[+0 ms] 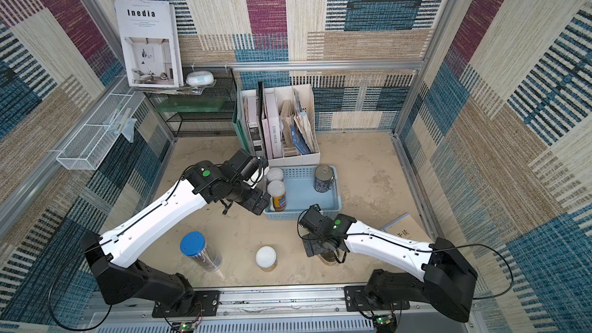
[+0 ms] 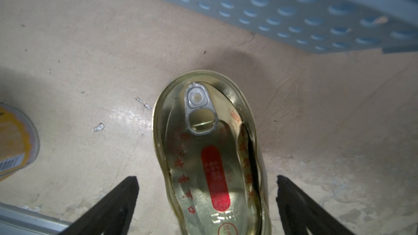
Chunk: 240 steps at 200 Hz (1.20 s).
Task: Put the canned food in the basket
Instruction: Pick up the canned food from the center of the board.
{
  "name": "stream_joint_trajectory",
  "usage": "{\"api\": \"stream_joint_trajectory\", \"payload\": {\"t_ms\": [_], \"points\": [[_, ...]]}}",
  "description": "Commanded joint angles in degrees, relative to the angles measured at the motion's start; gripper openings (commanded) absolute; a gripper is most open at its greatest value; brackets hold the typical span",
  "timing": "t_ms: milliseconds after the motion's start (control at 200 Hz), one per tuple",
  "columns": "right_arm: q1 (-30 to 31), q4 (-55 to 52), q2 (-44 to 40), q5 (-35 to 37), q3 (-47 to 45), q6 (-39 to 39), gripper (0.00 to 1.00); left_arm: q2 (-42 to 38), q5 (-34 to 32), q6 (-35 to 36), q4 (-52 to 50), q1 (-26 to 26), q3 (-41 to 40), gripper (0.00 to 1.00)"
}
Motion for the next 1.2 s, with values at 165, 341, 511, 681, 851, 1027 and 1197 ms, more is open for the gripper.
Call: {"api": "stream_joint_trajectory", "payload": {"t_ms": [165, 341, 511, 681, 851, 1027, 1197], "points": [[0.11, 3.27, 2.57, 1.0, -1.59, 0.71, 1.0, -0.46, -0.5, 0.66, 1.14, 0.07, -0.83, 0.99], [0.05, 4.18, 1.79, 1.41, -3.72, 3.02, 0.89, -0.93, -0.94, 0.77, 1.18, 0.13, -1.16, 0.99], [0.03, 6.53, -0.01, -0.49, -5.61, 2.97, 0.75, -1.06, -1.35, 0.87, 1.24, 0.22, -1.54, 0.99], [0.1, 7.59, 2.9, -1.43, -5.2, 2.47, 0.74, -1.72, -1.55, 0.86, 1.61, 0.33, -2.49, 0.99], [0.1, 7.23, 4.94, -0.11, -4.2, 3.05, 0.75, -2.5, -1.88, 1.01, 1.69, 0.32, -3.29, 0.99], [0.13, 5.97, 5.73, 0.46, -3.24, 3.47, 0.69, -3.16, -2.06, 1.01, 1.88, 0.4, -4.03, 0.99], [0.12, 2.69, 4.36, 2.54, -0.16, 4.2, 0.63, -3.58, -2.26, 1.1, 2.15, 0.46, -4.84, 0.99]]}}
